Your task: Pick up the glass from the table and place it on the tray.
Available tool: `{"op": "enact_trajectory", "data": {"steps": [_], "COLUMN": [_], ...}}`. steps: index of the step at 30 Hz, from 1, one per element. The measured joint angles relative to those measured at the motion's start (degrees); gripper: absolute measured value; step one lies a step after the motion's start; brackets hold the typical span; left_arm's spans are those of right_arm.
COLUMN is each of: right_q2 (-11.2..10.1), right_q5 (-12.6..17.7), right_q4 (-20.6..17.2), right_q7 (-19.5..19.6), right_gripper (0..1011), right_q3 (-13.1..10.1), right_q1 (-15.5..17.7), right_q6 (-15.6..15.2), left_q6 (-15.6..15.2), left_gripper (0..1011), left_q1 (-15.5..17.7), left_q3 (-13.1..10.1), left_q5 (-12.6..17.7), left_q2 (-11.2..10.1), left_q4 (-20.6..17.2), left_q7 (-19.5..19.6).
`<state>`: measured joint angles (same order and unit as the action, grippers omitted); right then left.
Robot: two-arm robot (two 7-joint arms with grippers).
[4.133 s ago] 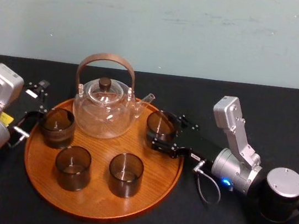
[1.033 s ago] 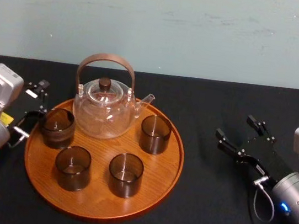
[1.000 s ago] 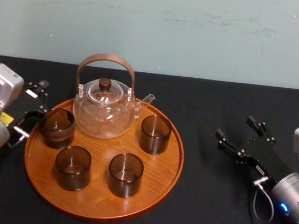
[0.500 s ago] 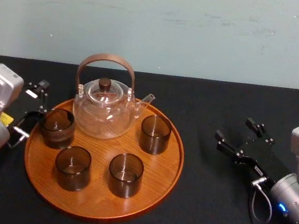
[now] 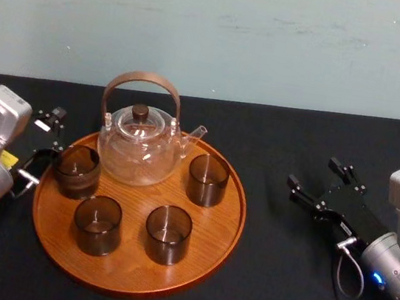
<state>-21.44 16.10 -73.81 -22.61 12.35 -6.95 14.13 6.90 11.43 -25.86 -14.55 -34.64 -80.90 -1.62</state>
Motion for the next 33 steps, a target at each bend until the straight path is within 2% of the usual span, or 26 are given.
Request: {"op": "enact_trajectory", "data": {"steps": [33], "right_q2": [-0.03], "right_q5": [0.09], "right_q4": [-0.03], "right_q7": [-0.02], "right_gripper": [1003], "right_q3": [0.0], "right_q1": [0.0], "right_q6": [0.0], "left_q6": [0.0], "left_gripper": [0], "left_q1": [0.0], "left_q3": [0.0], "left_q5": [0.0], "left_q2": [0.0], "left_q4": [0.0], "left_q7": [0.0]}}
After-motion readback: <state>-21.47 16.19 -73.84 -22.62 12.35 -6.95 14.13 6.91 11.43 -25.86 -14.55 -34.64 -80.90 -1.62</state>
